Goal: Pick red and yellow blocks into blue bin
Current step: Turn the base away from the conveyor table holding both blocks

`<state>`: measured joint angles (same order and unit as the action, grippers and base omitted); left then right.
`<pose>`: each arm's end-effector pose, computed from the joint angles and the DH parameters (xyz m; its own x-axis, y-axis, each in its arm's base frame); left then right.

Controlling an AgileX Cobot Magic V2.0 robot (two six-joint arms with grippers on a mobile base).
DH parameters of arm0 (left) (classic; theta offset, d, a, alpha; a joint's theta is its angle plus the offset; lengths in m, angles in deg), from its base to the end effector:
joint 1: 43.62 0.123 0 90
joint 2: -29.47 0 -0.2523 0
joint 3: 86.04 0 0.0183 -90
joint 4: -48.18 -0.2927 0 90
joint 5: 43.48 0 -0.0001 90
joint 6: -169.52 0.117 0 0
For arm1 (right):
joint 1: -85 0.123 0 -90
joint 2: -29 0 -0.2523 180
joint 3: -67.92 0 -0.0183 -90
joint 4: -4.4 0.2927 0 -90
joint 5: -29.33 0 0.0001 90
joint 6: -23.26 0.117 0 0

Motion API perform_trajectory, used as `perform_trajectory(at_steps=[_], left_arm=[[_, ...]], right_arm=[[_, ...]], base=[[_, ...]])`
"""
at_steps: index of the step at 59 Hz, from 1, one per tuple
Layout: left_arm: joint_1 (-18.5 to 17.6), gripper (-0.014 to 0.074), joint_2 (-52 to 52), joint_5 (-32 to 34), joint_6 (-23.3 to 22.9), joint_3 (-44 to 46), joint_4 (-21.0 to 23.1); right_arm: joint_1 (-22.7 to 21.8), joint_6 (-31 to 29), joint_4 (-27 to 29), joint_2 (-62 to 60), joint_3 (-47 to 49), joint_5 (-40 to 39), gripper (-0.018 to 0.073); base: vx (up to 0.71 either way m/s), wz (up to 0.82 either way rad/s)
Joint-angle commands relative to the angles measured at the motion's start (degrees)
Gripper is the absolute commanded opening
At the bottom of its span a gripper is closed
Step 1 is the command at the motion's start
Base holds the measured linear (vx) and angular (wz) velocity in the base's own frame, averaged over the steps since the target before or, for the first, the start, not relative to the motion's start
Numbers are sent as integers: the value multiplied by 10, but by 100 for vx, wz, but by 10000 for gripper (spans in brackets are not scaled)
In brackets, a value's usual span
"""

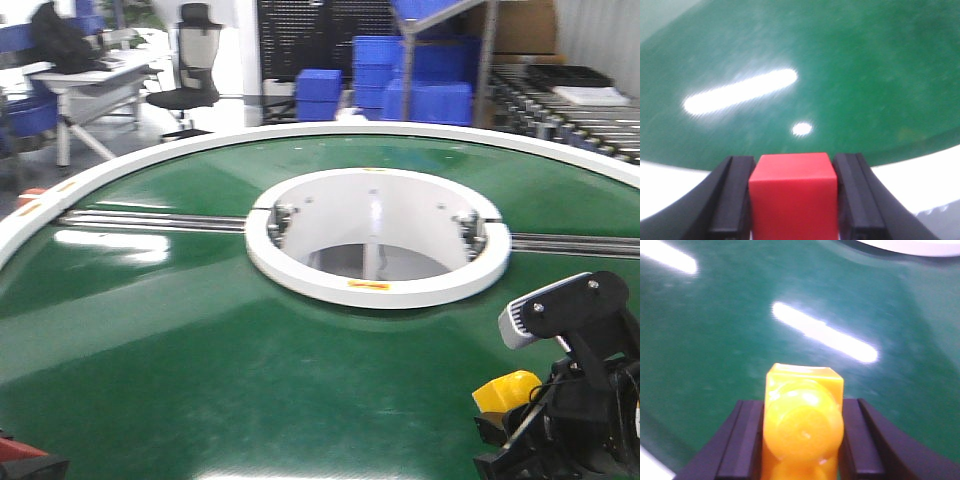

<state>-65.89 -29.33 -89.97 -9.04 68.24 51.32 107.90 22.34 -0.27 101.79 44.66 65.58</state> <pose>0.2269 -0.0980 0.3083 -0.6118 0.2369 -0.7547 0.3987 0.9164 -0.0356 0.2830 0.1134 0.2728 -0.5877 -0.3369 -0.7356 -0.4052 0.9095 -0.0928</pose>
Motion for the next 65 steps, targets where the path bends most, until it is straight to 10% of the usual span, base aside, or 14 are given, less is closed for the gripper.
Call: perform_trajectory(at_steps=[1, 65], left_arm=[[-5, 215, 5, 35, -5, 14, 6], [-5, 216, 6, 34, -5, 14, 6]], right_arm=[[-1, -3, -5, -12, 15, -36, 242], [-1, -3, -5, -12, 15, -31, 242]], base=[[-9, 36], [-9, 71]])
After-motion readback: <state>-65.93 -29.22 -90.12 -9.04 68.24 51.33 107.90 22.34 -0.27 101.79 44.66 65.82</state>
